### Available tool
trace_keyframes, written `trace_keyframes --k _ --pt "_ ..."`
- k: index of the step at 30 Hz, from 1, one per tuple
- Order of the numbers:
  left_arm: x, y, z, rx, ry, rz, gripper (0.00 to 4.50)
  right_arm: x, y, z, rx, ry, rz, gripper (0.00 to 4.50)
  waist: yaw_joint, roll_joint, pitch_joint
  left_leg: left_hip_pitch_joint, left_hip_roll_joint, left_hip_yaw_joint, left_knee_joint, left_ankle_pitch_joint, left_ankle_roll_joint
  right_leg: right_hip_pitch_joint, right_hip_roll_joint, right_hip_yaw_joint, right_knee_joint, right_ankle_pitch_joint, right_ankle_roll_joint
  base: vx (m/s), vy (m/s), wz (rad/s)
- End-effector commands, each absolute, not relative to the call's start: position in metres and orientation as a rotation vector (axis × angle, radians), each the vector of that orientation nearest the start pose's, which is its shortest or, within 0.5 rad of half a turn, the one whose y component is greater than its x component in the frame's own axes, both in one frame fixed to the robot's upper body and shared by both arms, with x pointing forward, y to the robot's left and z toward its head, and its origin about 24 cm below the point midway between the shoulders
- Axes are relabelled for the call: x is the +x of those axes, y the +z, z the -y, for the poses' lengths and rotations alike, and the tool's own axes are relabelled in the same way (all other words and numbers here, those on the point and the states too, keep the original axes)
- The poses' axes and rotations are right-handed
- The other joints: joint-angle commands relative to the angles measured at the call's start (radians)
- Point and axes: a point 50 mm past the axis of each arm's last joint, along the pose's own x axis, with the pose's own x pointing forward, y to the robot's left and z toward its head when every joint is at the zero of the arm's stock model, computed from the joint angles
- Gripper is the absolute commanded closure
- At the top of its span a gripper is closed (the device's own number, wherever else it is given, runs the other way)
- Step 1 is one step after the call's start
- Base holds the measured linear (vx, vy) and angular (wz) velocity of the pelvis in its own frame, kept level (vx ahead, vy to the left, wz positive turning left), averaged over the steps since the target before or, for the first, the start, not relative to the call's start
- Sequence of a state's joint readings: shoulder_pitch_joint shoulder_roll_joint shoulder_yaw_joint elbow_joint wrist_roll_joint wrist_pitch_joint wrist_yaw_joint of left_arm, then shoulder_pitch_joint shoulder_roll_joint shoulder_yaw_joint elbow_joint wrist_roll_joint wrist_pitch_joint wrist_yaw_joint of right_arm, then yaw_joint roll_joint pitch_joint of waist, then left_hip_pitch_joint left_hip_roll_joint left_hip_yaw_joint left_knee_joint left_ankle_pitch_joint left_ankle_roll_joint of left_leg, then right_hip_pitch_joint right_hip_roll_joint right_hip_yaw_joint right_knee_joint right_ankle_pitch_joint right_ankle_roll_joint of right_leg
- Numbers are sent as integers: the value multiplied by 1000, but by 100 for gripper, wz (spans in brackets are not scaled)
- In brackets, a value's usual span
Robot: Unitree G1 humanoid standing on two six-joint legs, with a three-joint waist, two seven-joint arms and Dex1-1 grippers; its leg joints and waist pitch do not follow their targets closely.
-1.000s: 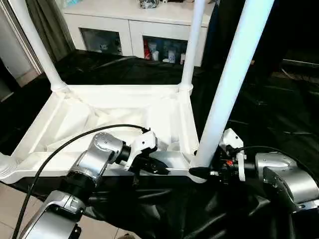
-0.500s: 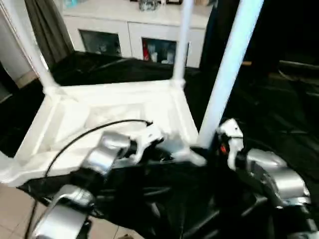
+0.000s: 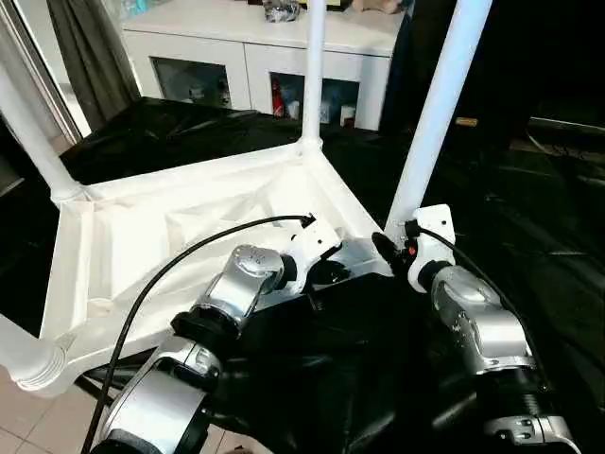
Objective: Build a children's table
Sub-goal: Rotate leg to tighten
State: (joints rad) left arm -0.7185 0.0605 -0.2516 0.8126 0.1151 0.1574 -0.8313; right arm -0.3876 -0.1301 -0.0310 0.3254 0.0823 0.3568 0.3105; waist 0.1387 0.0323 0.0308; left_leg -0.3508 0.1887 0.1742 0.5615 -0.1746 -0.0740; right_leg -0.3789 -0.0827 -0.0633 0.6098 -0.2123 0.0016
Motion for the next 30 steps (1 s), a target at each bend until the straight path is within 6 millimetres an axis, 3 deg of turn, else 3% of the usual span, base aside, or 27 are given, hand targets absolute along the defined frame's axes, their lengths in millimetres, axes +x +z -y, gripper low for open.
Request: trace_keyframes --k 1,4,9,10,12,13,19,21,27,30 --pt "333 46 -29 282 -1143 -366 450 303 21 97 109 582 -406 163 -3 -18 -38 -1 36 -15 -71 -243 18 33 -72 48 -97 -270 -136 0 0 0" --pt "332 45 -35 287 -1168 -372 450 301 23 97 95 643 -398 138 -3 -16 -39 -1 38 -16 -72 -253 16 33 -72 49 -97 -275 -133 0 0 0" --pt "327 42 -45 281 -1238 -381 450 290 28 108 19 797 -386 120 0 -19 -41 -4 37 -13 -67 -212 36 39 -71 49 -91 -196 -144 0 0 0" --pt "325 41 -48 280 -1269 -382 450 287 30 114 10 836 -385 120 -1 -10 -42 -4 37 -13 -65 -205 36 39 -71 49 -91 -190 -147 0 0 0" --pt "320 41 -54 270 -1350 -387 450 280 36 126 -9 909 -388 120 2 -18 -41 -6 37 -12 -62 -187 56 45 -68 49 -88 -151 -151 0 0 0" --pt "317 40 -57 268 -1390 -393 450 277 38 130 -13 943 -391 120 0 -16 -42 -7 38 -11 -62 -181 64 42 -68 47 -87 -148 -157 0 0 0" --pt "305 45 -76 242 -1576 -426 450 254 50 154 -46 1164 -459 120 9 -22 -42 -4 45 -11 -63 -192 71 41 -70 47 -89 -213 -159 0 0 0" --pt "301 45 -81 244 -1619 -454 450 248 51 158 -60 1211 -490 120 10 -17 -41 -3 48 -9 -62 -193 72 36 -69 46 -86 -191 -177 0 0 0" --pt "293 45 -91 238 -1677 -497 450 245 50 162 -86 1277 -539 120 16 -29 -38 -7 47 -9 -63 -191 67 37 -72 45 -84 -203 -187 0 0 0" --pt "290 44 -93 242 -1682 -502 450 244 47 160 -101 1301 -558 152 17 -28 -38 -5 48 -11 -64 -191 57 36 -75 46 -85 -219 -185 0 0 0"
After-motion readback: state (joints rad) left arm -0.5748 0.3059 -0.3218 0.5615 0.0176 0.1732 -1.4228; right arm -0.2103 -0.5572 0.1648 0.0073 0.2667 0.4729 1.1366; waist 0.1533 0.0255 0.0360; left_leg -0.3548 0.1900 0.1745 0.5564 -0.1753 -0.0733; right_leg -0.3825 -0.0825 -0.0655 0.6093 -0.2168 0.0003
